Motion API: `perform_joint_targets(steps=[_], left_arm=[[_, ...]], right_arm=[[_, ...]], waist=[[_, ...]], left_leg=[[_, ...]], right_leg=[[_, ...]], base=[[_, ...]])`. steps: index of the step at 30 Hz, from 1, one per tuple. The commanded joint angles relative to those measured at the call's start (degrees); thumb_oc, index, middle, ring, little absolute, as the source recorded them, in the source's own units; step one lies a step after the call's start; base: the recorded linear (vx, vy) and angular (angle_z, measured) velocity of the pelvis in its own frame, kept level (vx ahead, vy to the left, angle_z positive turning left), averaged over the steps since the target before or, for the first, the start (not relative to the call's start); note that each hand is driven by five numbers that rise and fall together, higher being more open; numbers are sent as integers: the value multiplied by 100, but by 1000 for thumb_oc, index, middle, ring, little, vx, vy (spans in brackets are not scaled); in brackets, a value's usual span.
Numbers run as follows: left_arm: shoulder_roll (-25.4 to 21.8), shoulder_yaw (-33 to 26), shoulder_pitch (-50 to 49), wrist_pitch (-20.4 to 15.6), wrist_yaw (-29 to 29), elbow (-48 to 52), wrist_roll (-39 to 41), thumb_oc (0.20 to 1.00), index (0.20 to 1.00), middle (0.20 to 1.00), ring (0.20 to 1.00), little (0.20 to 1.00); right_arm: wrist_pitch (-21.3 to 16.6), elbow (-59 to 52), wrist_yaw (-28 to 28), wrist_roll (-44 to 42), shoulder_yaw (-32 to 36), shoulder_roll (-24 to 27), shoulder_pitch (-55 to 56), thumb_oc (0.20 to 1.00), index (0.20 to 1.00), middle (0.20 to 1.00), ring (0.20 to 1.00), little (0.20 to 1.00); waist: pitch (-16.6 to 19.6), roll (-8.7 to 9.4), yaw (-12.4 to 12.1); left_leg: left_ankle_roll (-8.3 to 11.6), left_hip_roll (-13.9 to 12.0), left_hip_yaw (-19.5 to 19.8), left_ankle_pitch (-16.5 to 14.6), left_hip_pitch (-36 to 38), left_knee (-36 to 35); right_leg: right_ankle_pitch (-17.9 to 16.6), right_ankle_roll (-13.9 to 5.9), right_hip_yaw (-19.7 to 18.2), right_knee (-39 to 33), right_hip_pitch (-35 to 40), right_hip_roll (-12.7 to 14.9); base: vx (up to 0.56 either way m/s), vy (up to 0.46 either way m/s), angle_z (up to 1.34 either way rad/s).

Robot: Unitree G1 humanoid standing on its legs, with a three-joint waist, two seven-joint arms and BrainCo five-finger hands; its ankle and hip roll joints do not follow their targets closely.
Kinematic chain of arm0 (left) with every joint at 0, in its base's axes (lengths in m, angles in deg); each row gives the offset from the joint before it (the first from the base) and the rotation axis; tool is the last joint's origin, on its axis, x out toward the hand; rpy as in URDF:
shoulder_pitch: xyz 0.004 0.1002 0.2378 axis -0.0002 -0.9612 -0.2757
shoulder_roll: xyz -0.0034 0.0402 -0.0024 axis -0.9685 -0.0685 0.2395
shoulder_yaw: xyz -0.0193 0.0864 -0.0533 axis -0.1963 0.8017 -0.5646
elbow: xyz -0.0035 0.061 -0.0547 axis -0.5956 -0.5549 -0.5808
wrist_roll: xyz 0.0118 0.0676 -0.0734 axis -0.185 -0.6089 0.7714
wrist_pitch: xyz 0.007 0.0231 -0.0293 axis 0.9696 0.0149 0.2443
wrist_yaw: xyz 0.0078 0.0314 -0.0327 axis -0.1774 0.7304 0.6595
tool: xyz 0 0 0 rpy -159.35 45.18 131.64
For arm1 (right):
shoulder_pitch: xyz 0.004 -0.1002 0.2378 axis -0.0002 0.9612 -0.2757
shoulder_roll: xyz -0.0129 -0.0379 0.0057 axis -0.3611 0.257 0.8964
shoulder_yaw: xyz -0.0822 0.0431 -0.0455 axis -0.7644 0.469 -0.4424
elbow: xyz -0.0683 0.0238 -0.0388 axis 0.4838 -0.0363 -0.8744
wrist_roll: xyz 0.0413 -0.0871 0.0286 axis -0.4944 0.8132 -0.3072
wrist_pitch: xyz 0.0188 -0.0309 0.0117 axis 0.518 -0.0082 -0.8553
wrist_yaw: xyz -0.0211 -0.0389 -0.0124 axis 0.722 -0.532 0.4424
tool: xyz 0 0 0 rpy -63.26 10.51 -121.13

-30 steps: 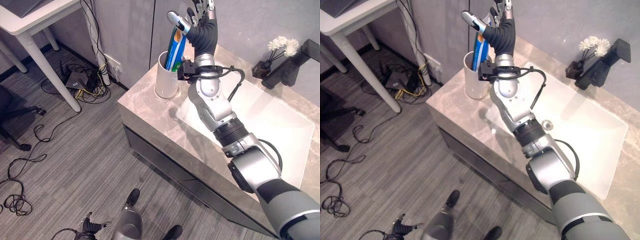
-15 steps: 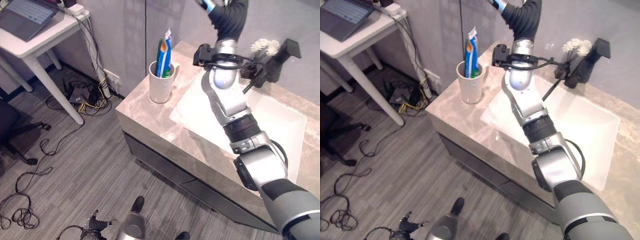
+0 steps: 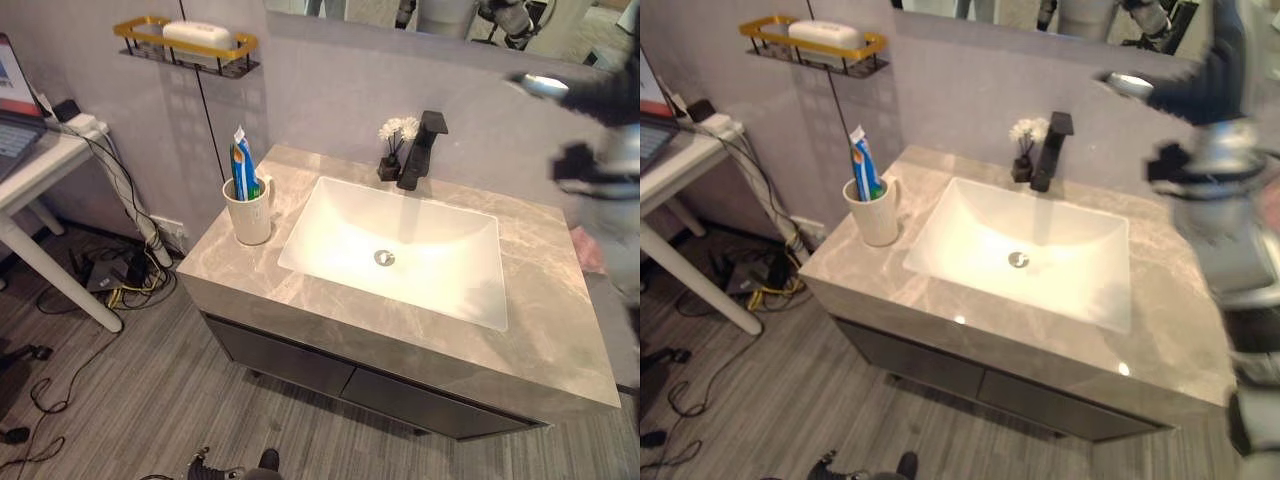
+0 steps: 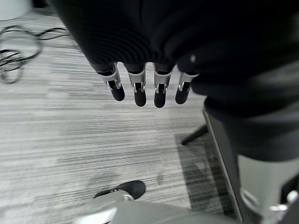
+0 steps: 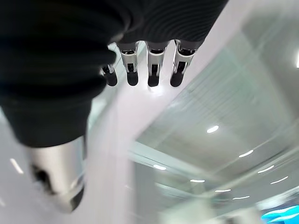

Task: Put brush and paste in cup on sink, flatten towel.

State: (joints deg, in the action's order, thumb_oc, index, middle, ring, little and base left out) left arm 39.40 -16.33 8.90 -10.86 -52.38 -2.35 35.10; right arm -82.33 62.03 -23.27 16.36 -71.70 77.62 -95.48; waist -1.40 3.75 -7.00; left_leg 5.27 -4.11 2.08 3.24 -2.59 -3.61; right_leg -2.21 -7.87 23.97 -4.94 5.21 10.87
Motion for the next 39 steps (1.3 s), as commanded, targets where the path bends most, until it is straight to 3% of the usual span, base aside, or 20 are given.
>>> perform_joint_targets(steps=[1,5,8,11,14,15,22,26,27,29,30,34,39], left_arm=[[56,211,373,-127,18,-629,-517,1000,1000,1000,1000,1000],[118,41,348,-169,-25,-625,-612,1000,1000,1000,1000,1000],[111,43,364,-186,-119,-536,-668,1000,1000,1000,1000,1000],[33,-119,315,-198,-210,-371,-475,1000,1000,1000,1000,1000],[-31,-187,238,-198,-183,-159,-322,1000,1000,1000,1000,1000],[-73,-133,173,-200,-132,64,-185,1000,1000,1000,1000,1000],[-248,-52,-126,-193,98,609,-19,1000,1000,1000,1000,1000],[-320,-68,-288,-191,225,803,-24,1000,1000,1000,1000,1000],[-347,-122,-401,-209,293,993,58,1000,1000,1000,1000,1000],[-360,-127,-417,-203,300,1009,60,1000,1000,1000,1000,1000],[-439,-158,-593,-257,543,1353,195,1000,1000,1000,1000,1000],[-620,-238,-961,-329,891,2063,335,1000,1000,1000,1000,1000],[-969,-384,-1589,-363,1406,3112,731,1000,1000,1000,1000,1000]], right_arm=[[232,280,-619,609,767,-9,597,1000,1000,1000,1000,1000],[619,543,-956,1116,1833,-220,1938,1000,1000,1000,1000,1000],[790,1011,-1340,885,2358,-890,2628,1000,1000,1000,1000,1000],[669,1431,-1455,305,2436,-1618,2860,1000,1000,1000,1000,1000],[605,1945,-1335,-67,2393,-1840,3039,1000,1000,1000,1000,1000],[435,3046,-1165,-1036,2245,-2118,2932,1000,1000,1000,1000,1000],[397,5472,-215,-2299,1677,-2473,2999,1000,1000,1000,1000,1000],[313,5896,442,-2897,1322,-2798,2958,1000,1000,1000,1000,1000],[168,5920,870,-3430,1267,-3055,2965,1000,1000,1000,1000,1000],[156,5933,888,-3449,1258,-3055,2968,1000,1000,1000,1000,1000],[261,6194,1534,-3466,729,-3270,3036,1000,1000,1000,1000,1000],[478,6386,2067,-3009,87,-3331,3098,1000,1000,1000,1000,1000],[584,6011,2365,-2725,-343,-3446,3214,1000,1000,1000,1000,1000]], waist=[[129,-221,41],[133,-355,280],[106,-425,401],[70,-443,552],[39,-429,645],[12,-408,698],[-25,-370,764],[-60,-371,784],[-76,-377,774],[-71,-368,778],[-103,-367,723],[-165,-364,656],[-273,-370,588]], left_leg=[[378,-545,-96,321,-61,-139],[361,-559,-197,305,-26,-139],[352,-592,-303,271,-16,-139],[326,-597,-411,246,-35,-139],[304,-596,-502,226,-22,-139],[297,-602,-589,156,41,-139],[250,-557,-699,157,25,-139],[246,-556,-743,153,23,-139],[247,-551,-742,155,10,-139],[247,-549,-741,155,12,-139],[254,-542,-716,173,2,-139],[246,-540,-663,176,6,-139],[230,-553,-591,195,52,-139]], right_leg=[[-157,-270,-3,-6,242,209],[-176,-253,-106,-6,172,187],[-201,-239,-218,-6,74,165],[-231,-219,-381,-6,-55,167],[-248,-223,-488,-6,-123,167],[-255,-243,-576,-4,-141,177],[-363,-275,-652,-6,-219,245],[-384,-289,-666,-6,-246,271],[-387,-291,-657,-6,-244,279],[-386,-292,-656,-6,-241,280],[-383,-280,-611,-6,-220,274],[-362,-268,-550,18,-179,268],[-281,-243,-475,87,-104,240]], base=[[-24,-28,-17],[-18,-12,-10],[-29,14,-21],[-14,15,-18],[-6,3,-21],[-15,2,-25],[-12,5,-14],[-7,11,-10],[4,7,-4],[0,0,0],[0,0,0],[2,-5,3],[4,-16,9]])
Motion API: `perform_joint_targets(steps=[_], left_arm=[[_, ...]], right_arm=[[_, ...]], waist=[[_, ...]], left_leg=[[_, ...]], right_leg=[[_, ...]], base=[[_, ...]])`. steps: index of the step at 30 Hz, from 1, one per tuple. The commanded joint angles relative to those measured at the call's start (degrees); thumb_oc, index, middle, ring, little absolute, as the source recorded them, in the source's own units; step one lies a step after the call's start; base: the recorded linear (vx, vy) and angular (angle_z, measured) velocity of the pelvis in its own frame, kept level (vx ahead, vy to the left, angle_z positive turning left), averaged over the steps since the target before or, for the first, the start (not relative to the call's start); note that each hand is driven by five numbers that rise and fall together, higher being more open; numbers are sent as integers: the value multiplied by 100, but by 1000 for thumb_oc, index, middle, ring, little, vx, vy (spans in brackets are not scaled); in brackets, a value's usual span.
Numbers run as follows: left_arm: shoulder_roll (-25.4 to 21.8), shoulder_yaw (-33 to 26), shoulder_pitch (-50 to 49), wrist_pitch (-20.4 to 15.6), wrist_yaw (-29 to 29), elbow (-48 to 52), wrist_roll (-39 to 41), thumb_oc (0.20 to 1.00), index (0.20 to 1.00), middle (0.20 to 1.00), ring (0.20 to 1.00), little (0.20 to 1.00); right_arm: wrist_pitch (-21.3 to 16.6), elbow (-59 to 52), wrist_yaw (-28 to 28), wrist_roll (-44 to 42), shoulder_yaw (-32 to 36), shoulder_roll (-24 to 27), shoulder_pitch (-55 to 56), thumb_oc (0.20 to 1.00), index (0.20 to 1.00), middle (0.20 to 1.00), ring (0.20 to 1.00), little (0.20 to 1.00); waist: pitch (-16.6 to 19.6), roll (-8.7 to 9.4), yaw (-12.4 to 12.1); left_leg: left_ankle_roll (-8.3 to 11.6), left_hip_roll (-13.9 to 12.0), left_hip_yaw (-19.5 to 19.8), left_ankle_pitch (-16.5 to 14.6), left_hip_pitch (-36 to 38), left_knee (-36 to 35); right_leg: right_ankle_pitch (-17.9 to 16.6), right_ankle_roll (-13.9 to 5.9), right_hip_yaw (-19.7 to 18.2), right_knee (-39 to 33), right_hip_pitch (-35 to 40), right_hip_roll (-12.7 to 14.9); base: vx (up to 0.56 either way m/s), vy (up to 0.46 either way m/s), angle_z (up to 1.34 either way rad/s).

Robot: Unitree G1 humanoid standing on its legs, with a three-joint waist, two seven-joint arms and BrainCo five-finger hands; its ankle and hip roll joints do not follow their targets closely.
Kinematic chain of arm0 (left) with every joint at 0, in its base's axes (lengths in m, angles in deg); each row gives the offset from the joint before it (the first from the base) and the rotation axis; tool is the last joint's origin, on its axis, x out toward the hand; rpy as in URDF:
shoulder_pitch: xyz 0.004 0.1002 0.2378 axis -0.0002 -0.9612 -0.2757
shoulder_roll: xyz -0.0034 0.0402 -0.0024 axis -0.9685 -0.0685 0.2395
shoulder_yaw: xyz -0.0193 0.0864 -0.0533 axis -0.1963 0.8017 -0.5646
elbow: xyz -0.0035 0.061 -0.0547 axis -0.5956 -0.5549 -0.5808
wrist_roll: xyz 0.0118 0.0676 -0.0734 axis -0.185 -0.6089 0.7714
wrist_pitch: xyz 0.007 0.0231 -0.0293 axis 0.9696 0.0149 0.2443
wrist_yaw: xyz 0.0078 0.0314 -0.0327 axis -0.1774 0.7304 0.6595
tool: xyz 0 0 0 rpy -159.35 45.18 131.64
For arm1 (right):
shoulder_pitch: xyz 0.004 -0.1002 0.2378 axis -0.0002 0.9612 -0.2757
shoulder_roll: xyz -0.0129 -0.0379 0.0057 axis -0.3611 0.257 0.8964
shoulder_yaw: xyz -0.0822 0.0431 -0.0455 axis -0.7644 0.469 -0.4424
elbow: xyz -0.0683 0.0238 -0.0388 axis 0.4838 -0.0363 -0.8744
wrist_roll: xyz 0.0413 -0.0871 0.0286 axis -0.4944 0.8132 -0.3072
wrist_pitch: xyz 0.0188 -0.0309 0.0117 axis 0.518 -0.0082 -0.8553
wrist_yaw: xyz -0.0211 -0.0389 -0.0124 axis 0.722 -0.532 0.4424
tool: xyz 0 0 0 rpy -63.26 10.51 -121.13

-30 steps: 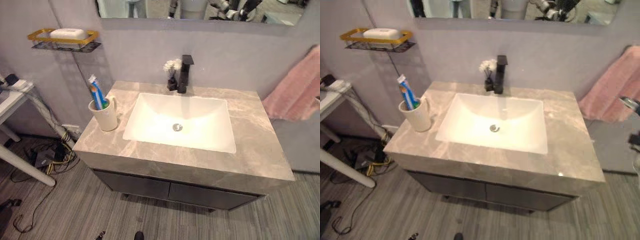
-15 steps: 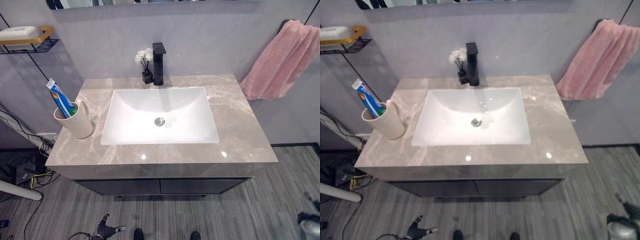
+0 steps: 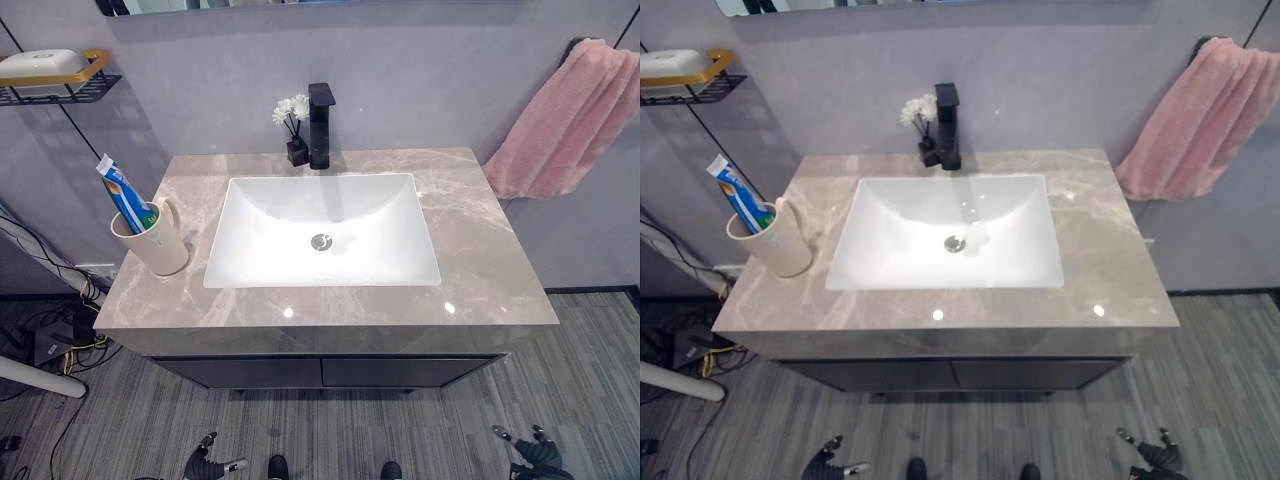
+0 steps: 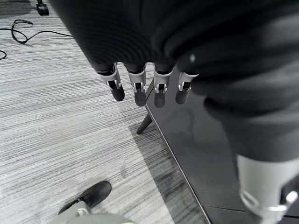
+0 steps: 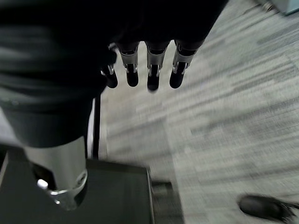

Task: Put brush and paste in cup on sink, flatten towel.

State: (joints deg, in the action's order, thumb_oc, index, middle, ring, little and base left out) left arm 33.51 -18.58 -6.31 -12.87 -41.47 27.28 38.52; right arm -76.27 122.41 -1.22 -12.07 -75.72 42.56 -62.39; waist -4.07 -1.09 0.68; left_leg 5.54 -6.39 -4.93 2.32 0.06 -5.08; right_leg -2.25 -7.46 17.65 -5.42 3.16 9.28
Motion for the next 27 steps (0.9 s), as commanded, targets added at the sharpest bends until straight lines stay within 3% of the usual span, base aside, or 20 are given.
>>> perform_joint_targets(steps=[1,6,7,10,11,13,15,19,22,27], left_arm=[[-599,-318,-447,-144,704,574,1093,1000,1000,1000,1000,1000],[-1304,-492,-1071,-205,1127,1588,1479,1000,1000,1000,1000,1000],[-1745,-609,-1402,-197,1449,2406,1953,1000,1000,1000,1000,1000],[-2169,-641,-1582,-192,1732,2806,2275,1000,1000,1000,1000,1000],[-2742,-697,-1695,-207,2005,3507,2467,1000,1000,1000,1000,1000],[-3045,-771,-1732,-250,2159,3960,2695,1000,1000,1000,1000,1000],[-3529,-1021,-1867,-241,2529,4424,3647,1000,1000,1000,1000,1000],[-3629,-1592,-2131,-350,2493,4674,4205,1000,1000,1000,1000,1000],[-3392,-2145,-2112,-476,2339,4802,4717,1000,1000,1000,1000,1000],[-3279,-2261,-1783,-512,2329,4852,4849,1000,1000,1000,1000,1000]], right_arm=[[-7,-332,247,173,-56,7,-55,1000,1000,1000,1000,1000],[-49,-959,340,486,-408,76,-102,1000,1000,1000,1000,1000],[-69,-1075,434,484,-531,143,-136,1000,1000,1000,1000,1000],[-95,-949,490,483,-630,185,-192,1000,1000,1000,1000,1000],[-101,-736,536,583,-775,208,-273,1000,1000,1000,1000,1000],[-109,-618,539,632,-842,198,-348,1000,1000,1000,1000,1000],[-179,-717,564,726,-949,289,-327,1000,1000,1000,1000,1000],[-316,-1008,472,922,-938,346,-123,1000,1000,1000,1000,1000],[-353,-973,305,960,-772,239,35,1000,1000,1000,1000,1000],[-313,-891,322,985,-653,157,141,1000,1000,1000,1000,1000]], waist=[[-107,75,-220],[-373,53,-298],[-455,43,-346],[-438,20,-382],[-376,-12,-430],[-345,-20,-444],[-339,-66,-475],[-371,-46,-510],[-318,-20,-615],[-222,76,-640]], left_leg=[[192,-350,138,332,-211,8],[155,-369,103,318,-250,251],[172,-351,119,241,-409,558],[190,-349,143,247,-469,606],[195,-334,157,245,-462,589],[192,-323,155,233,-463,607],[178,-288,174,140,-518,816],[172,-253,225,44,-608,1036],[151,-210,256,37,-580,998],[71,-27,265,-132,-536,1082]], right_leg=[[-204,-258,170,268,72,389],[-118,-204,84,480,-34,413],[-136,-204,63,445,-25,436],[-127,-212,74,414,-9,441],[-115,-226,95,415,26,452],[-102,-233,107,442,33,471],[-31,-226,63,642,-26,533],[38,-208,38,853,-123,584],[-54,-242,100,672,8,587],[-230,-358,109,394,184,714]], base=[[-36,-9,9],[-47,-14,2],[-31,-11,-3],[0,0,0],[31,6,3],[16,3,2],[-20,14,-2],[-24,7,1],[13,13,8],[37,70,6]])
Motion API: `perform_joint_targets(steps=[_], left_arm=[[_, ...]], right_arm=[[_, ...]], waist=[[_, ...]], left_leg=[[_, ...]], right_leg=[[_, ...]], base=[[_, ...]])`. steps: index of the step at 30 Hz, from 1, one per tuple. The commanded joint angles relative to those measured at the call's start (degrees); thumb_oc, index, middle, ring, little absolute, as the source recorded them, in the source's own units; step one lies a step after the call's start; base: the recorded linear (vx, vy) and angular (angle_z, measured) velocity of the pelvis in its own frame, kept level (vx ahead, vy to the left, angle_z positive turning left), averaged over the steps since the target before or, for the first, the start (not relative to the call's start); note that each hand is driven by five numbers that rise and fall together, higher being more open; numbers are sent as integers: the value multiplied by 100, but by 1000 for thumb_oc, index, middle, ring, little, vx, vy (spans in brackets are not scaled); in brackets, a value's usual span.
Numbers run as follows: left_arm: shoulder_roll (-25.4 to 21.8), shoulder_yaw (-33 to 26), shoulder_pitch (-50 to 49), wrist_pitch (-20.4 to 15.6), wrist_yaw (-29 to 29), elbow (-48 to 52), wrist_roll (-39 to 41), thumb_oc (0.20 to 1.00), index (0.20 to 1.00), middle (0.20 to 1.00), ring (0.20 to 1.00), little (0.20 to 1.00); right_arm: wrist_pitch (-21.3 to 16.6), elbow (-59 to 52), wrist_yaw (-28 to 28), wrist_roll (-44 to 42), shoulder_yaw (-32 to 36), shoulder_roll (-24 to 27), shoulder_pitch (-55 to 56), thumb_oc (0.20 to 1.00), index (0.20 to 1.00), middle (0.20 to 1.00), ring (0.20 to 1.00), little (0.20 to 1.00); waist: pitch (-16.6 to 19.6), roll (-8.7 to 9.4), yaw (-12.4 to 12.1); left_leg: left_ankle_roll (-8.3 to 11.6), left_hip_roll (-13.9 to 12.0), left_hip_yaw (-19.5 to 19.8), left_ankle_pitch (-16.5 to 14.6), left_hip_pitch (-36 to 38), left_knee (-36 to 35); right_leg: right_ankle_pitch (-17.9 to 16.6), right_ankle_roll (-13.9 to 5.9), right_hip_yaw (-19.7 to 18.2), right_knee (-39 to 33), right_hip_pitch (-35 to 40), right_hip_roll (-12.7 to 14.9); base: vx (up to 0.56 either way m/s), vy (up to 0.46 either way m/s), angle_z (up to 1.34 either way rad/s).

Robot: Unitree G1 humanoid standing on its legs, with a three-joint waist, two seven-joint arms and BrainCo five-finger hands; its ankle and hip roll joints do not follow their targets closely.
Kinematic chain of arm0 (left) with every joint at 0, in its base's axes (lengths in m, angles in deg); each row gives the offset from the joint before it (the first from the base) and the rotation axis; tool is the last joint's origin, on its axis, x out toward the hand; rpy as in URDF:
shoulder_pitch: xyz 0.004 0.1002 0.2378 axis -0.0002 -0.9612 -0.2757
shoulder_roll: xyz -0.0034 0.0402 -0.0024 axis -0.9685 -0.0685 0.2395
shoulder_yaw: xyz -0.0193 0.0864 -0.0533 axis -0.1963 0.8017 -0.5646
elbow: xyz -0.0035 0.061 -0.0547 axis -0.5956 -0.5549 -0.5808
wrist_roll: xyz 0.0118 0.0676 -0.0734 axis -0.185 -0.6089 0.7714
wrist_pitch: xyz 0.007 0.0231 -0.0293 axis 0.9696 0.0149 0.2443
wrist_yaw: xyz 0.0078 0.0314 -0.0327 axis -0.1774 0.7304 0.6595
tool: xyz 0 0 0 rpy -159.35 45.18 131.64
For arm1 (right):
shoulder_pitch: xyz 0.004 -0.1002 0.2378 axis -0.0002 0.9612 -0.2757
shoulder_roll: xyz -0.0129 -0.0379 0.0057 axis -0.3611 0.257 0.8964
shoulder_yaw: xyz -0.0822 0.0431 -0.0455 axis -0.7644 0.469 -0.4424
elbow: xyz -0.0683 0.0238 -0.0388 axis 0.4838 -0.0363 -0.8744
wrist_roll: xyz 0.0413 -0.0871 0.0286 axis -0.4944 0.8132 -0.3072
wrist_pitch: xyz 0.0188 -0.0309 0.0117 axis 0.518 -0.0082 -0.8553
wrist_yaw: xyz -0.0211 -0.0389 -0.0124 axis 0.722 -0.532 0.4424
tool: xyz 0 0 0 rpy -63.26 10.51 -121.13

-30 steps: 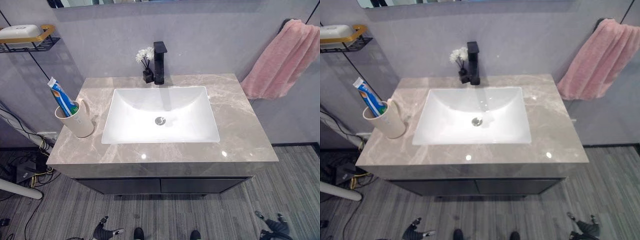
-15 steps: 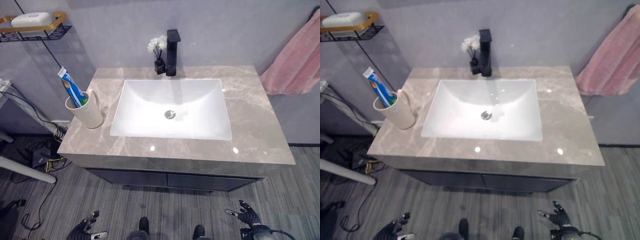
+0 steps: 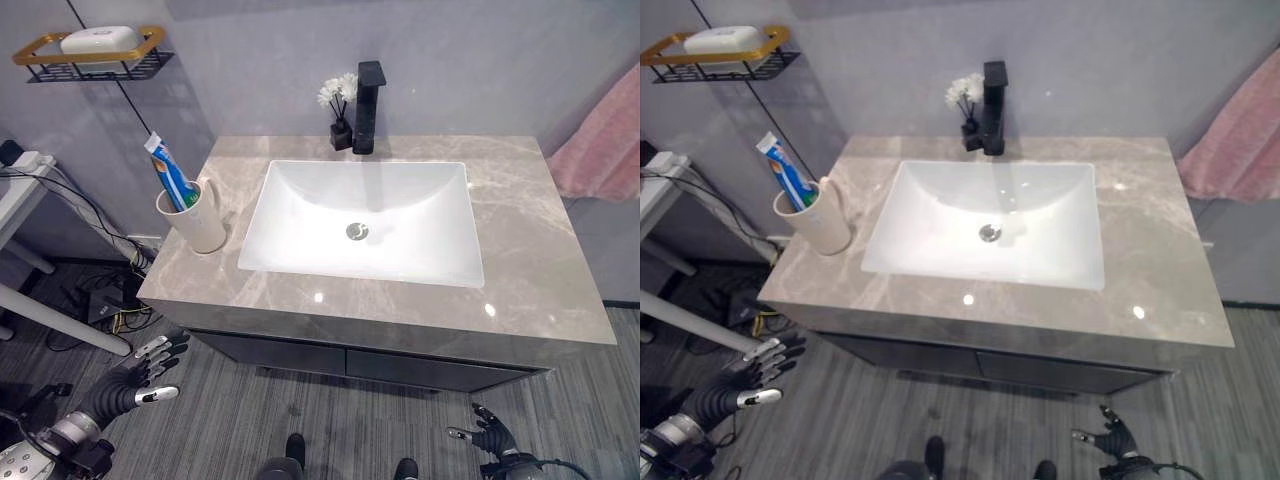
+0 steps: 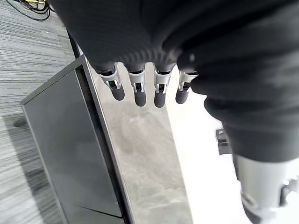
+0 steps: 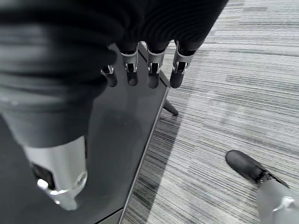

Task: Put brush and paste in cup on sink, flatten towel.

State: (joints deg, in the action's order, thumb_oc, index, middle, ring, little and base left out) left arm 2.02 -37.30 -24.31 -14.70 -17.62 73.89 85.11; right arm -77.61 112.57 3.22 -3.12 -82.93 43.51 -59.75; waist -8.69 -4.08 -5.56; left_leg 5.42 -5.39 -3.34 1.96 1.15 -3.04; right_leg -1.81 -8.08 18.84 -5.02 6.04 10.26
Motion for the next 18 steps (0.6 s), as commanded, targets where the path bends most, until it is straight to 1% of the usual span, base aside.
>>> perform_joint_targets(steps=[1,5,7,8,10,11,12,13,14,15,17,18], left_arm=[[-129,-361,72,-335,-68,191,165,1000,1000,1000,1000,1000],[-157,-414,134,-398,-140,281,-2,1000,1000,1000,1000,1000],[-141,-444,156,-408,-171,268,-25,1000,1000,1000,1000,1000],[-120,-496,229,-454,-253,256,-87,1000,1000,1000,1000,1000],[-53,-490,384,-482,-329,175,-128,1000,1000,1000,1000,1000],[-26,-498,457,-502,-390,187,-189,1000,1000,1000,1000,1000],[-9,-473,599,-527,-473,139,-274,1000,1000,1000,1000,1000],[-9,-468,608,-528,-473,135,-275,1000,1000,1000,1000,1000],[-39,-457,829,-588,-531,38,-160,1000,1000,1000,1000,1000],[-49,-481,907,-599,-526,47,-97,1000,1000,1000,1000,1000],[29,-586,928,-657,-618,21,-152,1000,1000,1000,1000,1000],[132,-612,964,-680,-693,-3,-179,1000,1000,1000,1000,1000]], right_arm=[[-169,117,-128,97,87,47,-135,1000,1000,1000,1000,1000],[-140,105,-118,195,119,51,-109,1000,1000,1000,1000,1000],[-133,114,-130,208,131,46,-108,1000,1000,1000,1000,1000],[-111,129,-171,231,171,23,-119,1000,1000,1000,1000,1000],[-96,146,-200,249,187,-23,-138,1000,1000,1000,1000,1000],[-89,168,-212,249,189,-46,-155,1000,1000,1000,1000,1000],[-82,202,-231,236,168,-76,-205,1000,1000,1000,1000,1000],[-83,204,-231,236,171,-76,-209,1000,1000,1000,1000,1000],[-101,153,-218,206,63,-101,-230,1000,1000,1000,1000,1000],[-113,123,-201,223,-30,-90,-216,1000,1000,1000,1000,1000],[-133,20,-159,363,-200,-68,-209,1000,1000,1000,1000,1000],[-140,12,-150,420,-226,-71,-185,1000,1000,1000,1000,1000]], waist=[[221,396,-13],[154,463,-12],[138,483,-15],[111,507,-23],[98,517,-26],[103,521,-26],[75,517,-26],[92,524,-25],[46,536,88],[44,530,115],[24,556,69],[31,571,69]], left_leg=[[54,-79,98,-155,-665,955],[-33,119,88,-359,-786,1248],[-46,169,79,-400,-834,1319],[-90,269,88,-479,-952,1470],[-134,351,92,-552,-1043,1599],[-149,371,99,-565,-1053,1609],[-163,366,142,-611,-1056,1674],[-168,376,141,-590,-1080,1662],[-214,404,216,-609,-1108,1686],[-247,434,241,-624,-1124,1710],[-275,400,189,-659,-1173,1815],[-255,381,219,-644,-1185,1816]], right_leg=[[-291,-315,-25,365,-105,663],[-342,-363,-63,438,-142,813],[-362,-376,-69,451,-154,849],[-403,-394,-87,511,-201,945],[-375,-412,-143,666,-296,1026],[-355,-402,-191,736,-324,1025],[-290,-378,-348,873,-369,975],[-299,-379,-349,874,-396,984],[-106,-290,-1097,1021,-593,636],[1,-262,-1359,1032,-649,517],[-2,-209,-1357,1004,-688,516],[23,-200,-1337,1011,-684,499]], base=[[22,142,0],[-3,107,-3],[-13,101,1],[-22,157,3],[-4,139,10],[17,74,14],[10,26,8],[8,26,14],[12,34,19],[24,29,34],[19,-15,41],[26,-48,0]])
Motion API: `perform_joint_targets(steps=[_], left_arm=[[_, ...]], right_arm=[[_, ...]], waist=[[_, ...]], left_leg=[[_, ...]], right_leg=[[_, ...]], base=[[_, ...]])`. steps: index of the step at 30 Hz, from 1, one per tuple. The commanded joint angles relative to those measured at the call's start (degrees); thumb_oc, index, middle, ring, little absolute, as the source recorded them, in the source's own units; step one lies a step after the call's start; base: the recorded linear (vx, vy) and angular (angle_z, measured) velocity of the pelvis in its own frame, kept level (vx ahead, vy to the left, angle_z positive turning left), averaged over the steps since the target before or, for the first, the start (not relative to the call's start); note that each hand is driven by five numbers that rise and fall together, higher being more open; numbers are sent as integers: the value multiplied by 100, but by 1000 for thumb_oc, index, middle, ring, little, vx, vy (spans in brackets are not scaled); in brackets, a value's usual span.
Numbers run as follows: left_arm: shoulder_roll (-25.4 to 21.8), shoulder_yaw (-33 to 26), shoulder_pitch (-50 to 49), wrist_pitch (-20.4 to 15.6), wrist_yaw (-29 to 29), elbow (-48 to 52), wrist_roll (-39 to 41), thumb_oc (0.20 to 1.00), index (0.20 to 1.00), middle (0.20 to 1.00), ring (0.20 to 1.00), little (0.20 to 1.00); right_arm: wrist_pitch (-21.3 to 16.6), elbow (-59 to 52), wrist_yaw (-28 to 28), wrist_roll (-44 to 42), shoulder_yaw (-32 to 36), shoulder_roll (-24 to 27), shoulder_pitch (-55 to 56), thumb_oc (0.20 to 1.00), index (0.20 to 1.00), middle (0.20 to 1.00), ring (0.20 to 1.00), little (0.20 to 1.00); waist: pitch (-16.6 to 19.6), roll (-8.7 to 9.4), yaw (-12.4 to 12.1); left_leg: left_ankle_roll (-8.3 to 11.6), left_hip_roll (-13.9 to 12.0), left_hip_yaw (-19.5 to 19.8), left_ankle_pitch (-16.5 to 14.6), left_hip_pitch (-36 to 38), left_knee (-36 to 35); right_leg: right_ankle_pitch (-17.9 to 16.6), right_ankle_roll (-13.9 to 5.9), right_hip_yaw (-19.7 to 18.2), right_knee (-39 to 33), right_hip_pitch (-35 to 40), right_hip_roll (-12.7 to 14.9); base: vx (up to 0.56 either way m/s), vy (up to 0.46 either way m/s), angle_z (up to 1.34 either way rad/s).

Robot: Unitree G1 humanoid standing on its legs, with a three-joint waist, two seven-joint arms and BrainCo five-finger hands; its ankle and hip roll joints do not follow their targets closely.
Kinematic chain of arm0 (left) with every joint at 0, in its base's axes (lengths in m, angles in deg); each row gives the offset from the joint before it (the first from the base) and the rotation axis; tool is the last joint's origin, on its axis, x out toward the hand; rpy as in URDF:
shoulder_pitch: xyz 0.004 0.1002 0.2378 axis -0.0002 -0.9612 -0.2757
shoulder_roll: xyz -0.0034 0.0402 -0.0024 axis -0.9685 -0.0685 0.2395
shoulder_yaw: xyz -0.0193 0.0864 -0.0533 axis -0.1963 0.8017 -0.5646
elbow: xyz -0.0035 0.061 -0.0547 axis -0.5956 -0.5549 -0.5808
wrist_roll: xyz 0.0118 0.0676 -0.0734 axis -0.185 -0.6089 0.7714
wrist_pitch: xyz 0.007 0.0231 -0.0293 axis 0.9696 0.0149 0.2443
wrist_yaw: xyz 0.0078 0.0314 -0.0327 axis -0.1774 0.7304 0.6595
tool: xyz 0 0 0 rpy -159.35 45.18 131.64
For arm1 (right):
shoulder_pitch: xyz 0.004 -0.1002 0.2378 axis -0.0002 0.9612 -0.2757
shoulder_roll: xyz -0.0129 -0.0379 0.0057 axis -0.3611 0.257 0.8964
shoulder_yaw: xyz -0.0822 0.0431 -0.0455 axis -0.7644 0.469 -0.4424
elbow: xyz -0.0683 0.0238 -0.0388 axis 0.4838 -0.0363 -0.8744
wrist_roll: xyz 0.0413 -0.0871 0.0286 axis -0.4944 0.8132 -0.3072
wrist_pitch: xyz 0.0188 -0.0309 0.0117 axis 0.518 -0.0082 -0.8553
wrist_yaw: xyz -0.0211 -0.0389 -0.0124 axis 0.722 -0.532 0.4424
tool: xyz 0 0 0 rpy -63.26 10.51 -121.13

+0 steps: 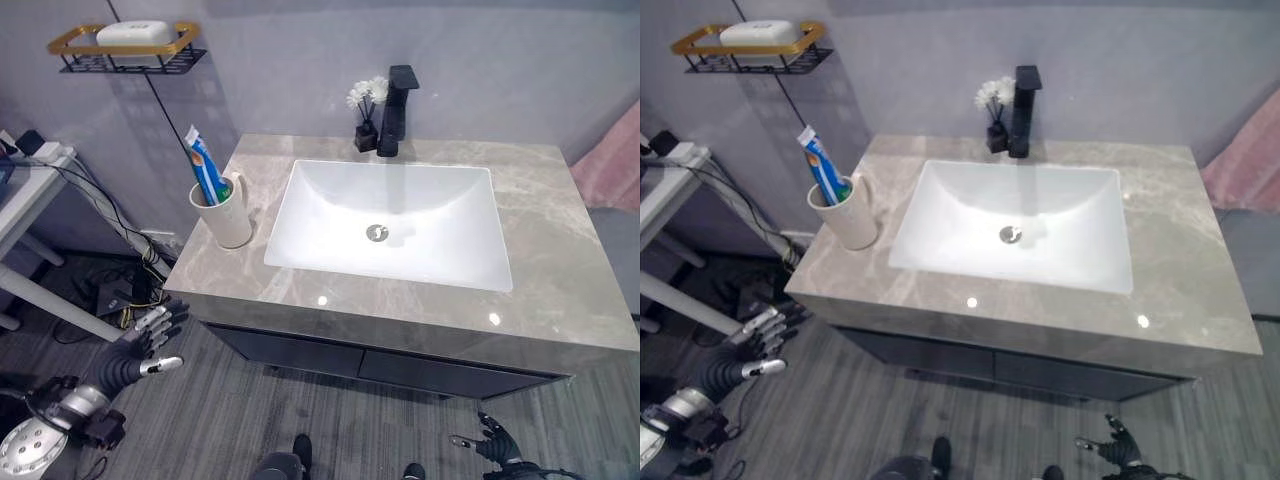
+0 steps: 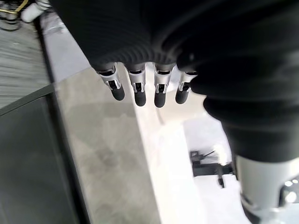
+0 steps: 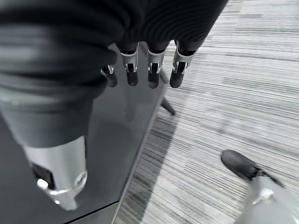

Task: Put brush and paste in cup on sink, flatten towel.

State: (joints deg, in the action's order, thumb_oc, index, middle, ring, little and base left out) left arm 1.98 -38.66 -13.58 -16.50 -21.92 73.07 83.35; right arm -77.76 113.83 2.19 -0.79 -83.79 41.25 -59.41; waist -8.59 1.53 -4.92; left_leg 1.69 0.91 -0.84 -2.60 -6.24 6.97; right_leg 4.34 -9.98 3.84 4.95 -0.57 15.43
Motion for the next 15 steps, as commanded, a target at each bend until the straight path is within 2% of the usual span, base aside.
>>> perform_joint_targets(steps=[1,9,10,11,12,13,15], left_arm=[[230,-507,-65,-515,-363,38,-40,1000,1000,1000,1000,1000],[858,-560,269,-528,-709,-339,-12,1000,1000,1000,1000,1000],[900,-554,304,-531,-729,-380,-8,906,906,906,906,906],[983,-556,366,-542,-781,-448,-5,862,862,862,862,862],[1018,-545,406,-545,-796,-480,-7,548,548,548,548,548],[1051,-545,431,-549,-802,-506,-10,200,200,200,200,200],[1117,-517,575,-566,-857,-605,-16,200,200,200,200,200]], right_arm=[[-119,-92,-37,224,-148,148,-206,1000,1000,1000,1000,1000],[-30,298,-127,131,207,134,-111,1000,1000,1000,1000,1000],[-23,342,-146,104,253,135,-115,1000,1000,1000,1000,1000],[-17,412,-171,65,304,118,-132,1000,1000,1000,1000,1000],[-18,418,-177,56,324,110,-135,1000,1000,1000,1000,1000],[-13,407,-174,55,333,106,-118,1000,1000,1000,1000,1000],[5,470,-178,80,304,81,-121,1000,1000,1000,1000,1000]], waist=[[34,24,7],[158,66,121],[168,69,131],[176,78,143],[182,78,156],[192,80,166],[215,95,189]], left_leg=[[145,-277,-9,-181,-442,811],[248,-366,136,-200,-415,794],[251,-363,138,-206,-420,806],[256,-356,148,-213,-434,828],[256,-351,151,-222,-442,838],[257,-348,152,-227,-451,849],[265,-340,153,-239,-478,871]], right_leg=[[-559,-12,218,18,-10,-23],[-462,-1,373,-90,138,-56],[-454,3,379,-90,153,-55],[-448,4,381,-90,160,-55],[-443,5,384,-90,167,-54],[-445,6,379,-96,171,-49],[-449,5,393,-115,187,-31]], base=[[41,-56,-21],[57,-54,4],[37,-26,4],[0,0,0],[0,0,0],[0,0,0],[0,0,0]])
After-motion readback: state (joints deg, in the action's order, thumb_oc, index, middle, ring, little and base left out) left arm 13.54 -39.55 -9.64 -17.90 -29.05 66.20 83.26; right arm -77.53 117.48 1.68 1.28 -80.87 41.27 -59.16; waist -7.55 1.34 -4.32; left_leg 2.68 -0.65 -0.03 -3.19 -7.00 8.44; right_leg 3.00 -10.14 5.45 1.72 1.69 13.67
